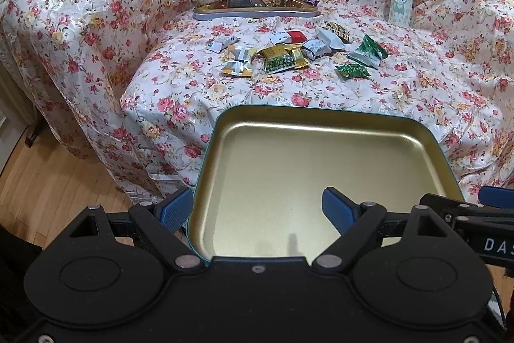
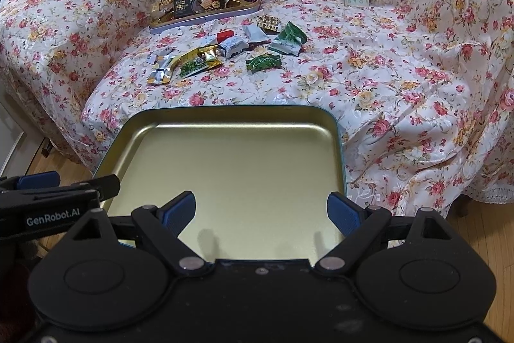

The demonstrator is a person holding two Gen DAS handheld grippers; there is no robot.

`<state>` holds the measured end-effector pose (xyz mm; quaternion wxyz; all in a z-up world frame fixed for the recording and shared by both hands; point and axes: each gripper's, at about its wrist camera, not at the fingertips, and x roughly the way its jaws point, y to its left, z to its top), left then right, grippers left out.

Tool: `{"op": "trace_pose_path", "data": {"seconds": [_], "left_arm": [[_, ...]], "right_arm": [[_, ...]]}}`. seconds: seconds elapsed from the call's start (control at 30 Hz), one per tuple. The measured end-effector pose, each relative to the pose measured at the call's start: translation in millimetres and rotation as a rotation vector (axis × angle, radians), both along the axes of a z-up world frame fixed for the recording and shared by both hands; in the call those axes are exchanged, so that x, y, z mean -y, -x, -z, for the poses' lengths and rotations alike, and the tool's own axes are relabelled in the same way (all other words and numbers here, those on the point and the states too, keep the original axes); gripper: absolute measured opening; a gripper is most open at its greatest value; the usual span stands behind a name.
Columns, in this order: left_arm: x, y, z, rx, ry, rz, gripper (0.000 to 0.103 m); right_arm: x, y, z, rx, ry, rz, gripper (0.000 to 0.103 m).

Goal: Organize snacks
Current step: 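Carry both tools over the empty gold tray toward the scattered snacks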

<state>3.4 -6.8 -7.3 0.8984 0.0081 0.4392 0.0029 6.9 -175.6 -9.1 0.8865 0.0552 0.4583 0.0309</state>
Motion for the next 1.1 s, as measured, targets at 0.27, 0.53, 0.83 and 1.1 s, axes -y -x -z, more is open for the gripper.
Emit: {"op": "trace_pose_path", "data": {"seconds": [0.27,0.53,0.83,1.1], "left_arm": [[-1.7,-1.3,1.8,-0.014,0.005,-0.003,0.087],[-2.5,-1.7,4.0,-0.026,0.008,-0.005,0.087],[-2.6,-2.3,5.8,-0.039,0.010,-0.002,0.087],[-5.2,-6.0,11.3,-0.073,0.038,0.001,0.087]], "right_arm": [[-0.5,-0.3,1.2,-0.004,-0.001,-0.002,0.093],[-1.3,-0.8,3.1,-0.012,-0.006,-0.006,0.093],[-2.8,-1.6,5.7,-0.030,-0.008,-0.013,0.093],[-1.6,-3.8,9.3,-0.049,-0.024,-0.012,0.093]]}}
